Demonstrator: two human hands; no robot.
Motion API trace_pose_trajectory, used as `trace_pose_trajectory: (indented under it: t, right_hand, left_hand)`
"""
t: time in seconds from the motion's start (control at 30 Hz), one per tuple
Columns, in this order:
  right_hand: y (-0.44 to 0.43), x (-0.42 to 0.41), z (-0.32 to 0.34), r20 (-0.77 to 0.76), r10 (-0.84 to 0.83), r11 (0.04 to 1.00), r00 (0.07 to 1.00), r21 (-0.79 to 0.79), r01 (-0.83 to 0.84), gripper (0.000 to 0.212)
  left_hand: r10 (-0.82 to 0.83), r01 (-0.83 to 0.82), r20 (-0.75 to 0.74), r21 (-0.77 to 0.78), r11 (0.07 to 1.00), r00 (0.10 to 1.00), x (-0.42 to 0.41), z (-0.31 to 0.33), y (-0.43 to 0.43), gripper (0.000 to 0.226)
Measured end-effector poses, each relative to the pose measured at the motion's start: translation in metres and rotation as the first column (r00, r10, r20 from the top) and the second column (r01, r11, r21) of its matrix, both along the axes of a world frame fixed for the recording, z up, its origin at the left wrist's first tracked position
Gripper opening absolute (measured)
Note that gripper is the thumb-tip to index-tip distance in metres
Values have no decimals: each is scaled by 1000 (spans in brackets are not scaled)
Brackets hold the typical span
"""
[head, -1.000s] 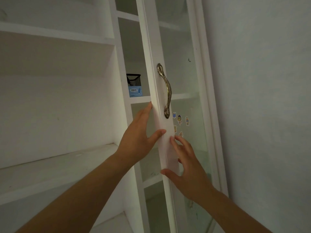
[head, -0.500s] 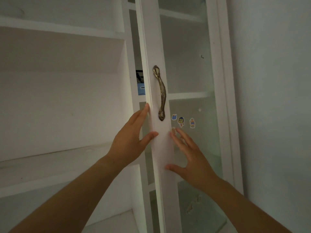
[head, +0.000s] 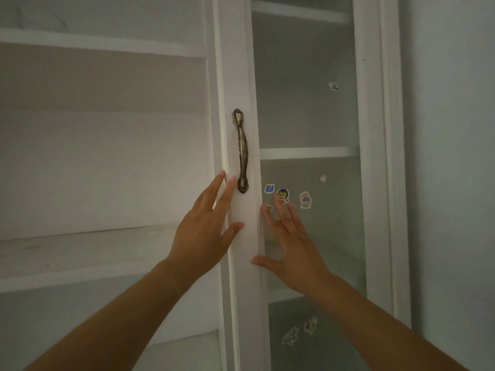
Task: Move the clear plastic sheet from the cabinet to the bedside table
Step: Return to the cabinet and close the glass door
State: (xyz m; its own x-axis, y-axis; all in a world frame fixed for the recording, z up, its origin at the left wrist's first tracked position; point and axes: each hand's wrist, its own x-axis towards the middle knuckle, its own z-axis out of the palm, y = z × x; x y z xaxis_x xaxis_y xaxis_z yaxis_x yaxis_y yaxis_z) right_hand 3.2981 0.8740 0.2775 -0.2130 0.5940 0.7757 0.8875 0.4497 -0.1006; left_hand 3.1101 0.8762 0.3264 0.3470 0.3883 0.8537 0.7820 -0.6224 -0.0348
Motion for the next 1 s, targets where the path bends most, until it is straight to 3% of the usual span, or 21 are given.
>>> trace_pose_trajectory:
  t: [0.3, 0.5, 0.73, 1.0]
  right_hand:
    - [9, 33, 4, 202, -12, 1000, 979, 18, 9, 101]
    - [12, 56, 6, 159, -62, 998, 985, 32, 58, 110]
    - [20, 61, 1, 189, -71, 997, 979, 15, 70, 119]
    - [18, 63, -9, 185, -59, 997, 981, 66, 47, 113]
  left_hand:
    - [252, -229, -157, 155, 961, 955, 13, -16, 0, 86]
    - [379, -313, -278, 254, 915, 883, 32, -27, -4, 92]
    - [482, -402, -283, 296, 866, 830, 40, -32, 2, 106]
    - [488, -421, -243, 280, 863, 838, 49, -38, -5, 106]
